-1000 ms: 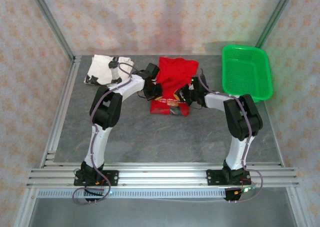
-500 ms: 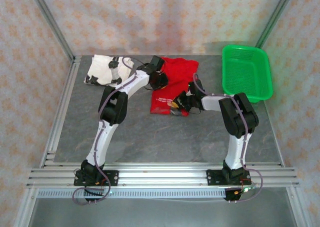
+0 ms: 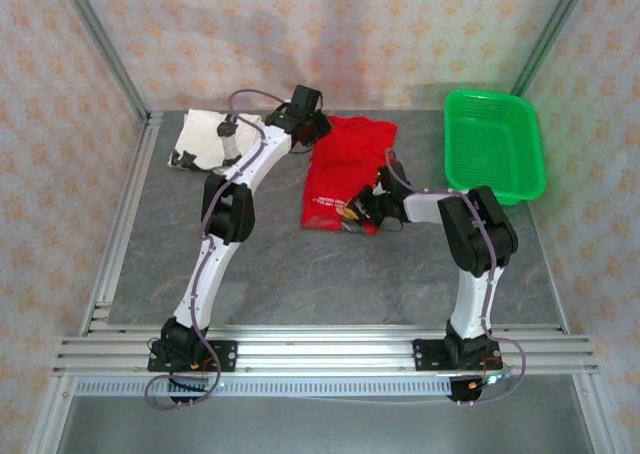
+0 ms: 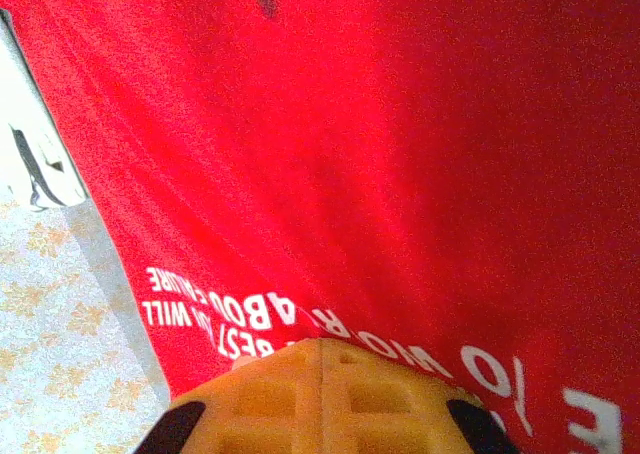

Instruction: Fold and stack the t-shirts

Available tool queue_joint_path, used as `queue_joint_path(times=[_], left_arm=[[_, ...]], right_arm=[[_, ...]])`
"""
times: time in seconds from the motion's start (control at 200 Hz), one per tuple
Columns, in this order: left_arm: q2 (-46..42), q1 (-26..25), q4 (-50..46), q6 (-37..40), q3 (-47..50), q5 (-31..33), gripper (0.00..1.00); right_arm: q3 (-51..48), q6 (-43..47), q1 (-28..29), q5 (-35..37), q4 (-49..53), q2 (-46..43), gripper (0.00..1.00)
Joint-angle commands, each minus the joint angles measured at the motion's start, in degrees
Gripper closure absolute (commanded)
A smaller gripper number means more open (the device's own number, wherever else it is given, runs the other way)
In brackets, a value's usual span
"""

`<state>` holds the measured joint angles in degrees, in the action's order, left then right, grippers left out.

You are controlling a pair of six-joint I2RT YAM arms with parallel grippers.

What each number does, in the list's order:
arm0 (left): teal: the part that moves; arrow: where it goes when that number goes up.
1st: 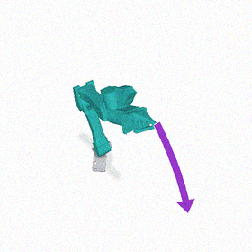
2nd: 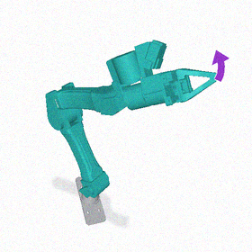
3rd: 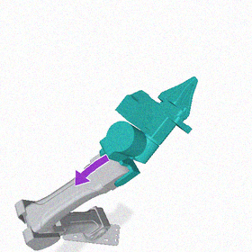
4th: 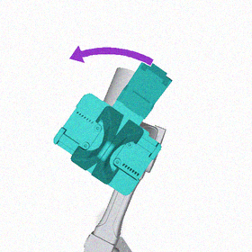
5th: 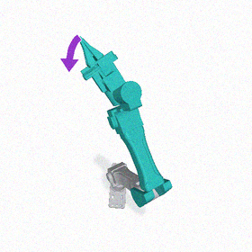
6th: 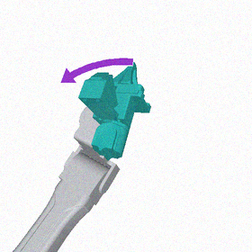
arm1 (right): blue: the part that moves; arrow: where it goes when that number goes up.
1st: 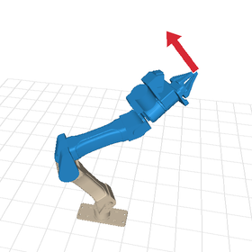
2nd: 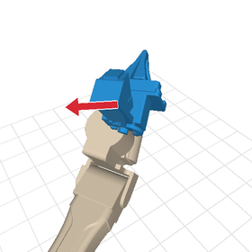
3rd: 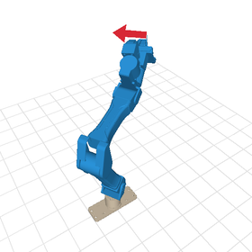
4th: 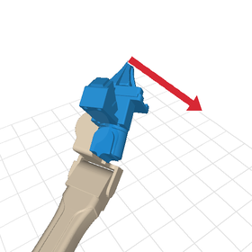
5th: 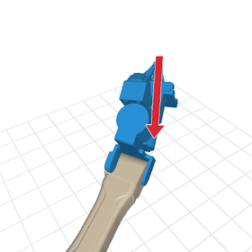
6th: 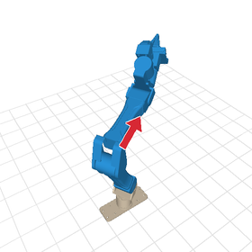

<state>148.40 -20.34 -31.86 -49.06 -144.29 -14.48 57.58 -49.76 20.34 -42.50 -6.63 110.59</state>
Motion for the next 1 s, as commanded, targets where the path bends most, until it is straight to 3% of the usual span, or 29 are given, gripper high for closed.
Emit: queue_joint_path(times=[0.0,0.12,0.26,0.33,0.43,0.56,0.706,0.996], left_arm=[[-1.80,0.04,0.03,0.45,-4.25,0.90,0.79],[-8.98,-0.10,-1.56,2.54,3.01,-1.75,0.68],[-24.00,-0.49,7.43,3.35,27.39,-4.37,0.58],[-30.64,-0.49,10.45,3.25,37.76,-4.33,0.56],[-36.16,-0.90,12.85,3.24,47.19,-6.91,0.57],[-36.00,-2.99,10.31,4.11,50.03,-7.96,0.74],[-30.94,-5.03,11.47,2.45,48.63,-9.78,0.90],[-19.07,-5.37,9.94,2.59,38.77,-8.07,0.92]], right_arm=[[-1.83,1.58,0.66,-0.15,4.88,-1.89,0.94],[-1.04,2.06,0.62,-0.17,5.52,-4.36,0.90],[2.13,4.51,0.57,1.47,9.37,-10.16,0.78],[4.71,6.35,0.25,2.15,13.25,-13.40,0.71],[7.70,9.21,-0.32,3.02,18.61,-17.68,0.69],[8.51,9.60,-1.06,2.21,22.61,-19.31,0.76],[3.37,5.90,-0.91,0.79,17.15,-19.73,0.83],[-5.74,3.54,-0.11,1.89,10.32,-19.84,0.86]])
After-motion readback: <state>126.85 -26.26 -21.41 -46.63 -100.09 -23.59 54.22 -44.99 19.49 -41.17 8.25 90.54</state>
